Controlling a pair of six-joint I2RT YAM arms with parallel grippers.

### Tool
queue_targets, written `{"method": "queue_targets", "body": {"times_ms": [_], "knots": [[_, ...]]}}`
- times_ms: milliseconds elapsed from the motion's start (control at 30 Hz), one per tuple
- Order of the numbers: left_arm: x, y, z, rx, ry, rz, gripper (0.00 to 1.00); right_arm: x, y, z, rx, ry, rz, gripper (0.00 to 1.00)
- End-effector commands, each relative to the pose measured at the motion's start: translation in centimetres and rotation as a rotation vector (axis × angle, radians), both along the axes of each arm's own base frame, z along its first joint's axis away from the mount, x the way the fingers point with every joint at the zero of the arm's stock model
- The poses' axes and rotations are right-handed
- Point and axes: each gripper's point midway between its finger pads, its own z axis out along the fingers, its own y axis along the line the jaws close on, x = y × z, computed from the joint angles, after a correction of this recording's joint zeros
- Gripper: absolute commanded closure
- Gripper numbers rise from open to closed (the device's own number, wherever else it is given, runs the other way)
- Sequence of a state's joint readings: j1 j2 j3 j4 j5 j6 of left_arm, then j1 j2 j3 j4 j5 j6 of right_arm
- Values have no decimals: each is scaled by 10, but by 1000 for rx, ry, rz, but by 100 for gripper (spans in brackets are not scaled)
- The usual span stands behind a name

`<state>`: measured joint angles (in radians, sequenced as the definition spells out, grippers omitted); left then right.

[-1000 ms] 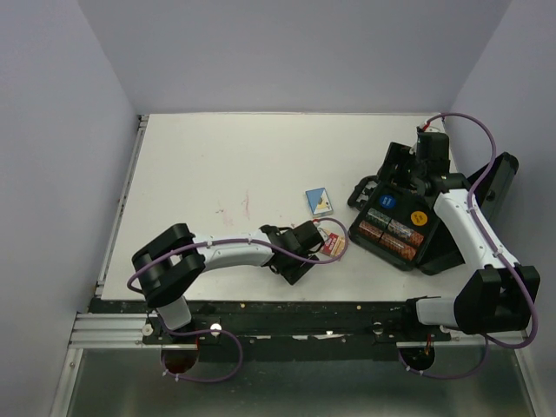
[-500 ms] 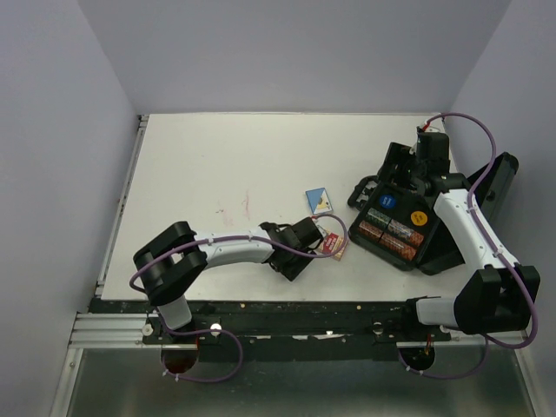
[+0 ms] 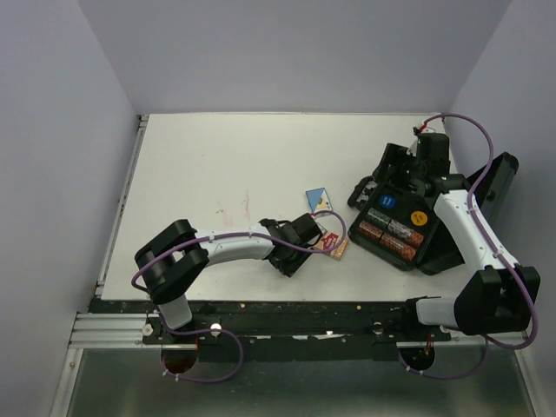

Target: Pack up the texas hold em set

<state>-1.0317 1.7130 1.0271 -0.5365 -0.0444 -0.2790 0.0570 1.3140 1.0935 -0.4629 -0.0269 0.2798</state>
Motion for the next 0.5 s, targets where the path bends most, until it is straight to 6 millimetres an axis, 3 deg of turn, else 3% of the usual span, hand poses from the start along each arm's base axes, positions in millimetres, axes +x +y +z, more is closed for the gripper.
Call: {"method": "queue_targets", "body": {"times_ms": [0, 300, 467], "knots": [[-12, 15, -22, 44, 73, 7, 64, -13, 32, 0, 140, 7, 128, 1], [-6, 12, -7, -23, 32, 14, 66, -59, 83, -29, 416, 103, 282, 7], [-4, 8, 1, -54, 15, 12, 66, -83, 117, -67, 471, 224, 355, 11]]}}
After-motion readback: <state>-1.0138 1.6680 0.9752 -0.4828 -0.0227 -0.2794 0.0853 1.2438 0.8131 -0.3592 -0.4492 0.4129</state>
